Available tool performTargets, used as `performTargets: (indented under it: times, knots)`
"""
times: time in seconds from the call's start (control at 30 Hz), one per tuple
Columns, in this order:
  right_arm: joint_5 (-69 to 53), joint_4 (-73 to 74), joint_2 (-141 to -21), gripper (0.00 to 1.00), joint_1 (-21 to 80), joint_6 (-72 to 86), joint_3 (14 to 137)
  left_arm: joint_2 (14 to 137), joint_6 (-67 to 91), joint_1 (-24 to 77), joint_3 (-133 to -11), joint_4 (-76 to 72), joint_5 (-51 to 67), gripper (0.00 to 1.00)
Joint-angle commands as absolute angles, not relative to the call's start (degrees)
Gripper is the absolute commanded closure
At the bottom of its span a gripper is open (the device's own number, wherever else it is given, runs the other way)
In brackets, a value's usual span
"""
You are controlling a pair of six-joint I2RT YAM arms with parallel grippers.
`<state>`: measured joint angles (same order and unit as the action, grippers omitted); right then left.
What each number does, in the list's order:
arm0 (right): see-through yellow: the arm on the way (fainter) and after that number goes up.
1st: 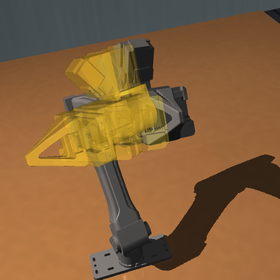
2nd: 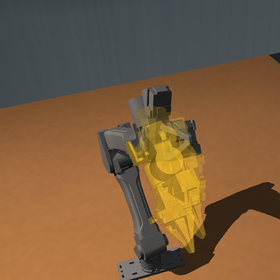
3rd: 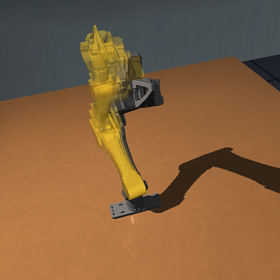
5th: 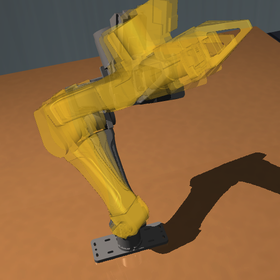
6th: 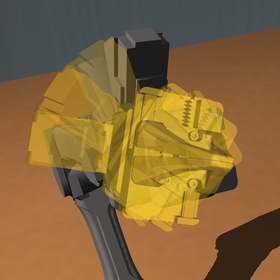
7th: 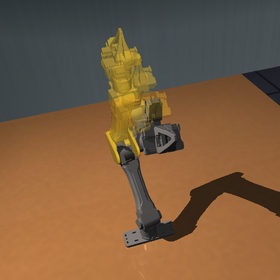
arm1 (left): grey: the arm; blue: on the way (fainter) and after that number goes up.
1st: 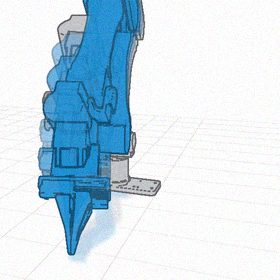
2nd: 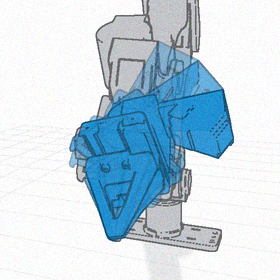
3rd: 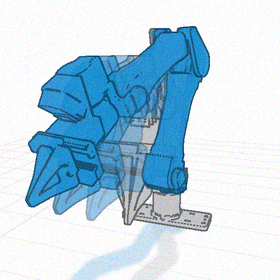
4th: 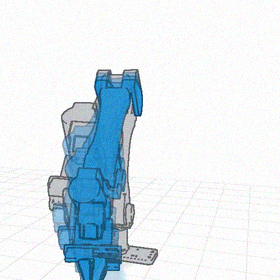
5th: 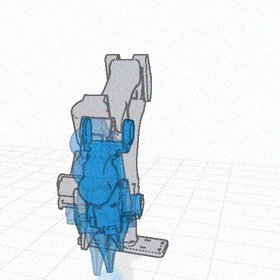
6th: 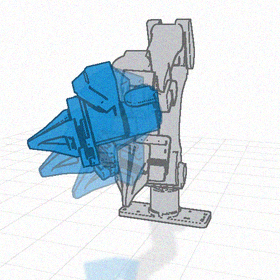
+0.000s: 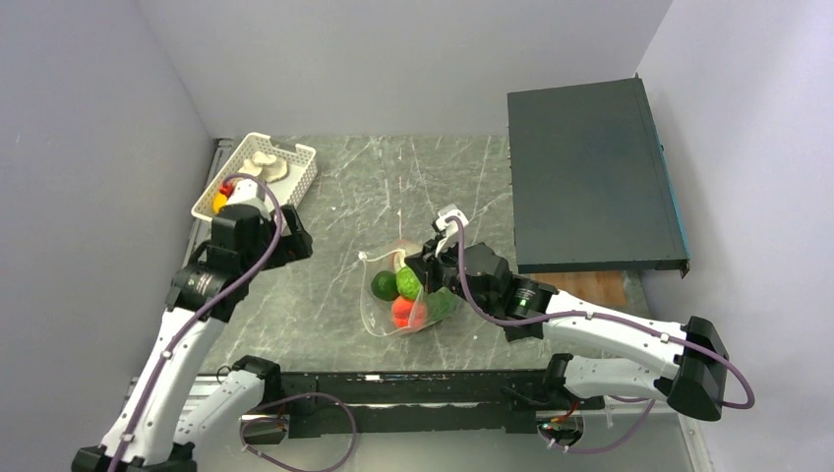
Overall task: Place the food in the zip-top bag and seal the zipper
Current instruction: Adjust the zipper food storage bag at the center of the board.
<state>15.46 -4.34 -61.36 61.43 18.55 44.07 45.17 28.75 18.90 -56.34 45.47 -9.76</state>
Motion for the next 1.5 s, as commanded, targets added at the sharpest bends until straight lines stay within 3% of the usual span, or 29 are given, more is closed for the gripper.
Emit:
performTargets:
  times: [0.0, 0.37, 0.67, 0.9, 1.03, 1.27, 1.47]
  knots:
    - [14.07, -6.7, -60.85, 1.0, 61.39, 17.49, 44.57, 51.56, 21.65, 10.5, -61.98, 42.3, -1.95, 0.0]
    - [20.78, -7.71, -60.1, 1.0, 61.51, 19.95, 43.56, 76.48, 30.66, -8.85, -70.69, 37.6, 10.94, 0.0]
    - [27.36, -6.18, -62.51, 1.0, 61.57, 21.95, 45.94, 89.66, 36.82, -14.78, -78.33, 38.39, 10.74, 0.0]
    - [30.16, -7.6, -60.36, 1.0, 66.39, 14.59, 45.61, 96.86, 35.84, -15.2, -84.7, 41.18, 13.42, 0.04]
    - [36.46, -6.93, -61.24, 1.0, 69.18, 13.14, 46.09, 88.75, 35.16, -15.05, -74.7, 34.59, 19.8, 0.07]
    - [36.15, -2.55, -64.29, 1.0, 69.57, 15.54, 49.49, 57.33, 31.19, -11.13, -44.95, 24.28, 38.07, 0.09]
    - [31.99, -1.05, -66.52, 1.0, 68.66, 19.11, 51.26, 33.63, 36.7, 0.91, -32.6, 18.92, 42.09, 0.06]
